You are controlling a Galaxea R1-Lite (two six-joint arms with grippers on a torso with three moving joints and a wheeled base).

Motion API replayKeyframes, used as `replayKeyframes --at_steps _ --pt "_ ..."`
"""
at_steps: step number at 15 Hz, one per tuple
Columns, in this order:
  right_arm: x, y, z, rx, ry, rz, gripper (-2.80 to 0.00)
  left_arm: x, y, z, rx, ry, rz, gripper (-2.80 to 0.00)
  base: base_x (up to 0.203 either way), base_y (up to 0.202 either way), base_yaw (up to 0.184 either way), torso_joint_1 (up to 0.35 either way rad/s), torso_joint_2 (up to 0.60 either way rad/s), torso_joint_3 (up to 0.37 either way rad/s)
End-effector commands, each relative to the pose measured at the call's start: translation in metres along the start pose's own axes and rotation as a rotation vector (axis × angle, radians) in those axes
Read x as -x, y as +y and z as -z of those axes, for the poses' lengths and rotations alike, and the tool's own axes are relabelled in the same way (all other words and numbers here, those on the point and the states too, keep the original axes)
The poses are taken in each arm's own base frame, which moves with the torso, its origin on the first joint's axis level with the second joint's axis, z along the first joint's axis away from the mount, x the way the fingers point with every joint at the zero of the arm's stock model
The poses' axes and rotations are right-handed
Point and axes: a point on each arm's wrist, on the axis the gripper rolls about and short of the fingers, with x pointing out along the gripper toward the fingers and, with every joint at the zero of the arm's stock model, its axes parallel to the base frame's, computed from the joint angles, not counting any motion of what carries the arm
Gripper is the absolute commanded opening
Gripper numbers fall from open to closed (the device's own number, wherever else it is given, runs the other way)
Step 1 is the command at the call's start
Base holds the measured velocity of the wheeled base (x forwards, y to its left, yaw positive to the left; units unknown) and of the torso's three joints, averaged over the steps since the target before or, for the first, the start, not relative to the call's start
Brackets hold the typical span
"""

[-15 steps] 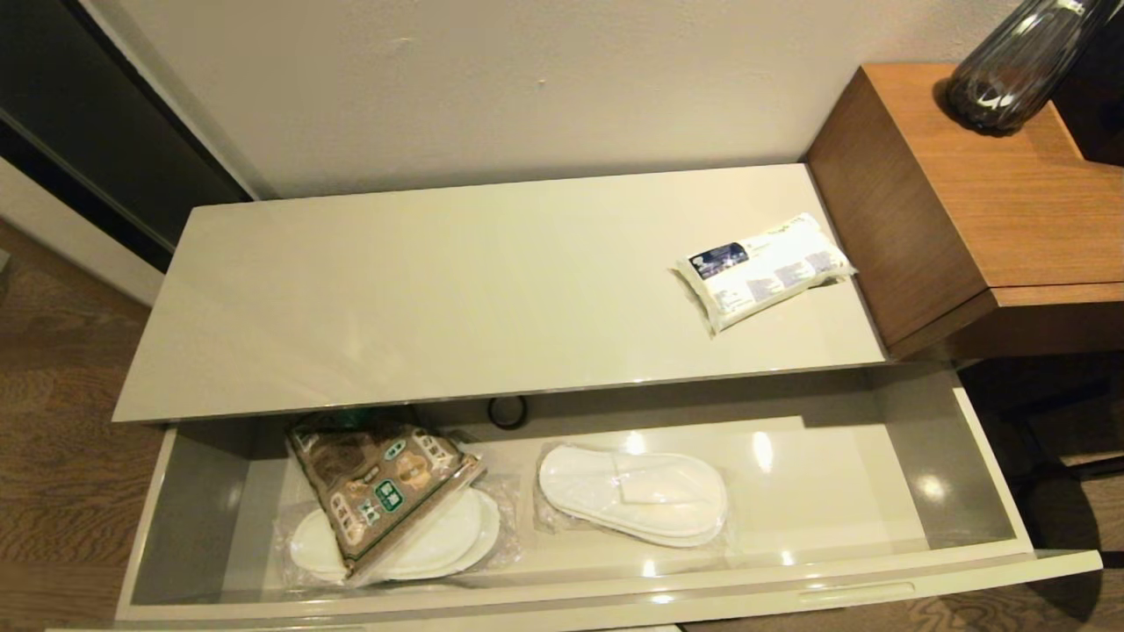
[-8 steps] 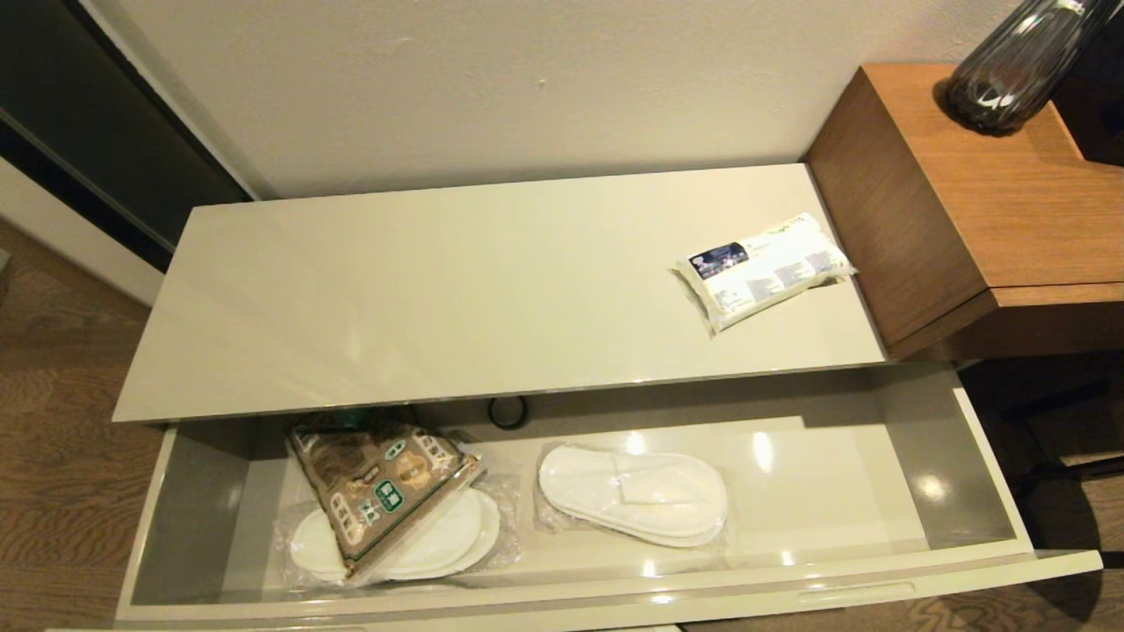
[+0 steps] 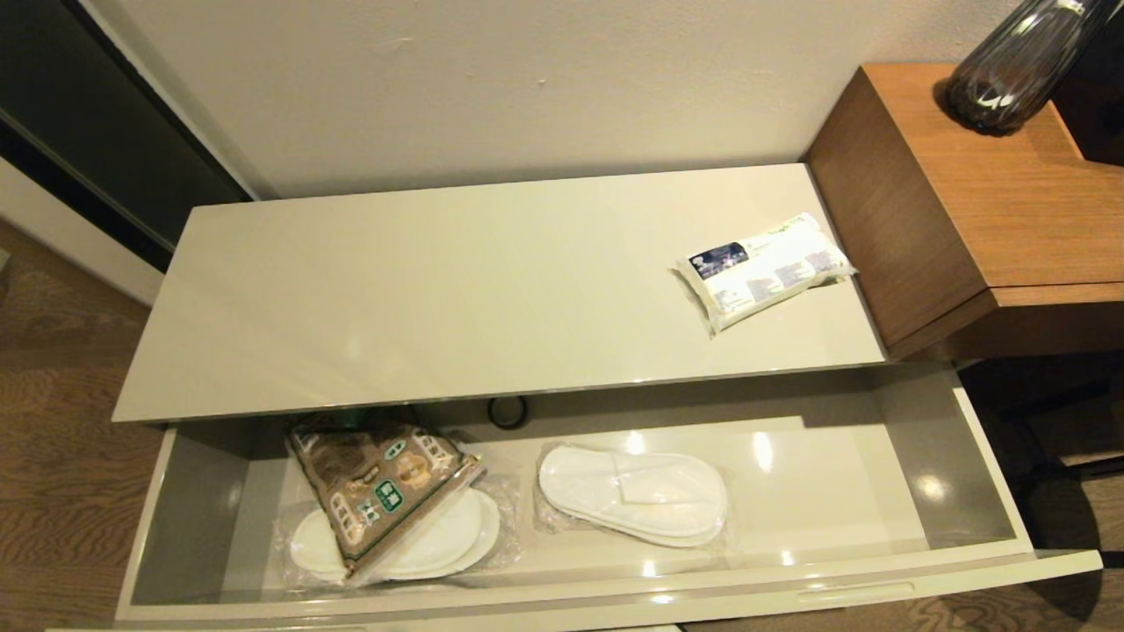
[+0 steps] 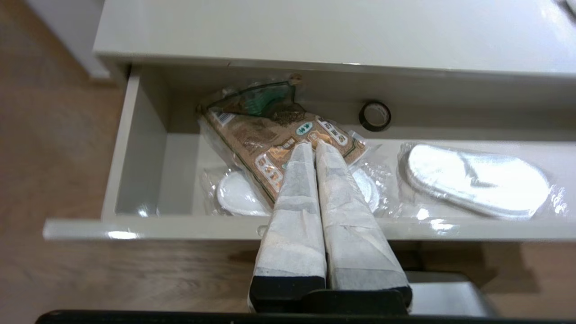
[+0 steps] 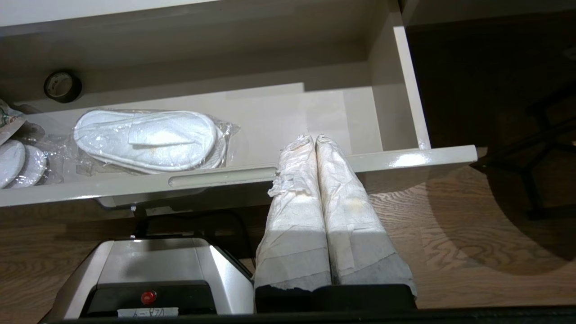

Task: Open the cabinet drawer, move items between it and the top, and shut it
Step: Pick up the tissue on the table

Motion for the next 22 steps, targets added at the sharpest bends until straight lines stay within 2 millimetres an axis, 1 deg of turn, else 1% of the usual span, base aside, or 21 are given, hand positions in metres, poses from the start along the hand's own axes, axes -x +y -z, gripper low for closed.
replayKeyframes --at_steps 1,3,6,7,8,11,12,13,16,18,20,22 --pt "-0.0001 0.0000 0.0004 0.000 0.001 -0.001 -2.80 -0.0002 0.0005 0.0005 0.044 0.003 -0.020 -2.80 0.000 0.000 0.000 0.000 0.00 0.000" --pt "-0.0001 0.0000 0.0004 0.000 0.001 -0.001 -2.80 -0.0002 0.0006 0.0009 0.148 0.006 -0.022 -2.80 0.000 0.000 0.000 0.000 0.00 0.000" --pt "-0.0001 0.0000 0.0004 0.000 0.001 -0.001 -2.80 -0.0001 0.0007 0.0023 0.437 0.016 -0.028 -2.80 0.000 0.000 0.000 0.000 0.00 0.000" --pt "-0.0001 0.0000 0.0004 0.000 0.001 -0.001 -2.80 -0.0002 0.0007 0.0022 0.483 0.016 -0.031 -2.80 0.000 0.000 0.000 0.000 0.00 0.000" --pt "-0.0001 0.0000 0.0004 0.000 0.001 -0.001 -2.80 -0.0001 0.0007 0.0022 0.452 0.017 -0.031 -2.80 0.000 0.000 0.000 0.000 0.00 0.000" --pt "-0.0001 0.0000 0.0004 0.000 0.001 -0.001 -2.80 0.0000 0.0000 0.0008 0.161 0.017 -0.004 -2.80 0.000 0.000 0.000 0.000 0.00 0.000" --pt "-0.0001 0.0000 0.0004 0.000 0.001 -0.001 -2.80 0.0002 -0.0003 0.0000 0.085 0.016 0.009 -2.80 0.000 0.000 0.000 0.000 0.00 0.000" --pt "-0.0001 0.0000 0.0004 0.000 0.001 -0.001 -2.80 0.0004 -0.0006 -0.0011 0.047 0.013 0.015 -2.80 0.000 0.000 0.000 0.000 0.00 0.000" --pt "-0.0001 0.0000 0.0004 0.000 0.001 -0.001 -2.80 0.0006 -0.0004 -0.0012 0.053 0.013 0.007 -2.80 0.000 0.000 0.000 0.000 0.00 0.000" --pt "-0.0001 0.0000 0.0004 0.000 0.001 -0.001 -2.80 0.0009 0.0006 -0.0002 0.050 0.028 -0.033 -2.80 0.000 0.000 0.000 0.000 0.00 0.000" --pt "-0.0001 0.0000 0.0004 0.000 0.001 -0.001 -2.80 0.0007 0.0006 0.0009 -0.056 0.032 -0.030 -2.80 0.000 0.000 0.000 0.000 0.00 0.000" --pt "-0.0001 0.0000 0.0004 0.000 0.001 -0.001 -2.80 0.0003 0.0009 0.0050 -0.088 0.056 -0.027 -2.80 0.000 0.000 0.000 0.000 0.00 0.000"
